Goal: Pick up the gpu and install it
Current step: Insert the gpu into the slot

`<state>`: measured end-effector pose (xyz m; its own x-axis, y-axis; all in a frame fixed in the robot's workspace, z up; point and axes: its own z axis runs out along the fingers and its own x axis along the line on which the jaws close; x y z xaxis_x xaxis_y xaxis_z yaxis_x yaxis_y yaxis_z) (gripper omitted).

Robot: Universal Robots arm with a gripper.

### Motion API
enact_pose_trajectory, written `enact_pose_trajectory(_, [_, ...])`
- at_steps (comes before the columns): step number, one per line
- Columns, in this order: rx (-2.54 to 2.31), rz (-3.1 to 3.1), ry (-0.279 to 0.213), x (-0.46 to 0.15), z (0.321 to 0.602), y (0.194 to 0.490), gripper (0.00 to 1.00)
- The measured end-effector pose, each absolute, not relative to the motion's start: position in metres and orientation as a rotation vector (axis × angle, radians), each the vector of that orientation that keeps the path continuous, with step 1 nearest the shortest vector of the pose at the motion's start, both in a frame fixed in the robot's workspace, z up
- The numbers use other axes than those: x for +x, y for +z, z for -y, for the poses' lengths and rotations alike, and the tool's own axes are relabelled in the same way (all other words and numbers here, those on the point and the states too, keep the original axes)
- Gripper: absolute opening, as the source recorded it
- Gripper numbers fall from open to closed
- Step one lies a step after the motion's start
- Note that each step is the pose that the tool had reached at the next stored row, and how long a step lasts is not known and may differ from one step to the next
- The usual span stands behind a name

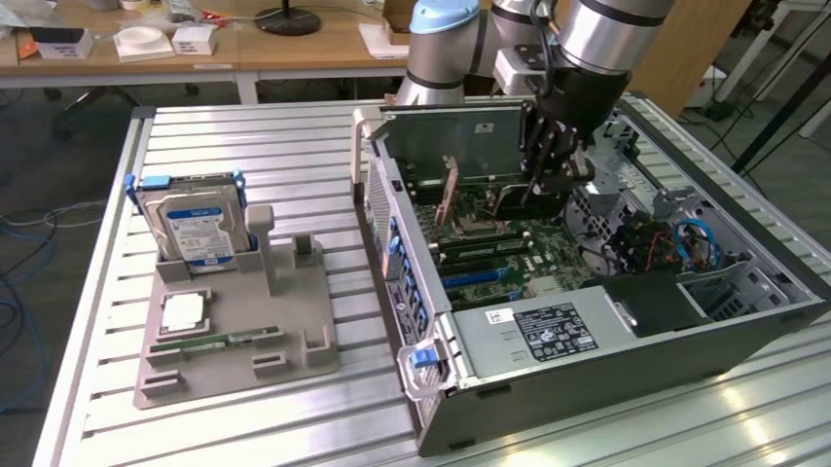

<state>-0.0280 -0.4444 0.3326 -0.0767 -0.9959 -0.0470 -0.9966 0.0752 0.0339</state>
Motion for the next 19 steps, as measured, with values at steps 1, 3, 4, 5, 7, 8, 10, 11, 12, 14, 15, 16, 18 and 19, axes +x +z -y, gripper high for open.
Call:
enact_pose_trajectory(1, [-2.127,-2.295,0.089,-0.028,0.444,0.332,0.26])
enact_pose_trajectory(3, [-2.126,-2.294,0.087,-0.028,0.444,0.331,0.26])
enact_pose_trajectory(4, [-2.126,-2.293,0.086,-0.028,0.444,0.330,0.26])
enact_pose_trajectory(5, [-2.125,-2.292,0.084,-0.028,0.444,0.328,0.26])
enact_pose_trajectory(7, [-2.126,-2.289,0.082,-0.028,0.444,0.326,0.26])
enact_pose_trajectory(8, [-2.128,-2.287,0.081,-0.028,0.444,0.324,0.26])
enact_pose_trajectory(10, [-2.131,-2.284,0.081,-0.028,0.444,0.322,0.26])
enact_pose_trajectory(11, [-2.133,-2.281,0.080,-0.028,0.444,0.320,0.26])
enact_pose_trajectory(12, [-2.135,-2.279,0.080,-0.028,0.444,0.319,0.26])
enact_pose_trajectory(14, [-2.140,-2.275,0.079,-0.028,0.444,0.317,0.26])
enact_pose_trajectory(15, [-2.142,-2.274,0.078,-0.028,0.444,0.316,0.26])
enact_pose_trajectory(16, [-2.143,-2.273,0.078,-0.028,0.444,0.315,0.26])
enact_pose_trajectory(18, [-2.146,-2.272,0.076,-0.028,0.444,0.313,0.26])
enact_pose_trajectory(19, [-2.148,-2.271,0.076,-0.028,0.444,0.312,0.26])
